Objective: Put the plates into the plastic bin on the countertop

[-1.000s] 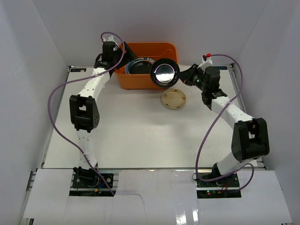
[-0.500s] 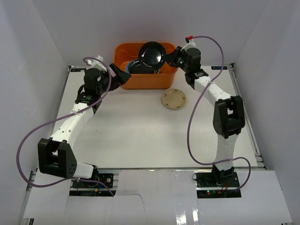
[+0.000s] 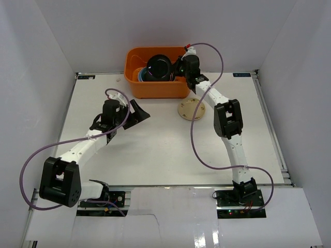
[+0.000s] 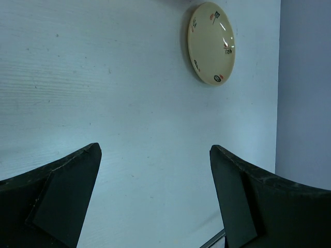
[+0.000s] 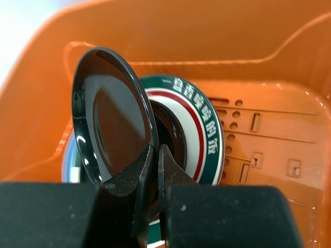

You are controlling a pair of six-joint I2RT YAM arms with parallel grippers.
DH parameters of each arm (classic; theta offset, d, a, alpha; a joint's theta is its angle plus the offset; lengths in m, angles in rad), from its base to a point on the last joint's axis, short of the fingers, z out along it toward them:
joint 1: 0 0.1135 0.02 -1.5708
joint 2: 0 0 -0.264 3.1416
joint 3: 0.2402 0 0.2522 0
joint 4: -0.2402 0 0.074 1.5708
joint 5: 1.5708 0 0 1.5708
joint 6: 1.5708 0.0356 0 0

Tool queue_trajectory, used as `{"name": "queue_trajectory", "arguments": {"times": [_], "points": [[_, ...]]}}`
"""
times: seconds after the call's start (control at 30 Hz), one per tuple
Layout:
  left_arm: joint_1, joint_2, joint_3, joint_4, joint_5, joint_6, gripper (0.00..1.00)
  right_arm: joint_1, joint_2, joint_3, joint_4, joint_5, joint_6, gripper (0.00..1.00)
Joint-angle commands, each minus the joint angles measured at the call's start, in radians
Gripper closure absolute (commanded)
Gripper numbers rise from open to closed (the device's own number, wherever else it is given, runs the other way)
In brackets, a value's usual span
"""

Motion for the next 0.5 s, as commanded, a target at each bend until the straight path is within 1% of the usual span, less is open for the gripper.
{"name": "queue_trajectory", "arguments": {"times": [0.0, 0.17, 0.3, 0.37, 0.4, 0.47], "points": [[-0.027, -0.042, -0.012, 0.028, -0.009, -0.005, 0.04, 0.036, -0.003, 0.039, 0.077, 0.086, -0.084, 0.92], [-0.058, -0.016, -0.005, 0.028, -0.037, -0.011, 0.04, 0.056, 0.02, 0.013, 0.091, 0.123, -0.115, 0.92], [-0.087, 0.036, 0.034, 0.029, -0.058, -0.009, 0.04, 0.059, 0.008, -0.043, 0.12, 0.143, -0.132, 0.92], [-0.102, 0.071, 0.051, 0.029, -0.072, -0.008, 0.04, 0.059, 0.006, -0.047, 0.117, 0.144, -0.145, 0.89], [-0.107, 0.082, 0.067, 0.032, -0.076, -0.008, 0.03, 0.062, 0.004, -0.058, 0.119, 0.144, -0.149, 0.84], [-0.122, 0.116, 0.083, 0.037, -0.087, -0.008, 0.04, 0.062, -0.009, -0.076, 0.125, 0.147, -0.163, 0.78]]}}
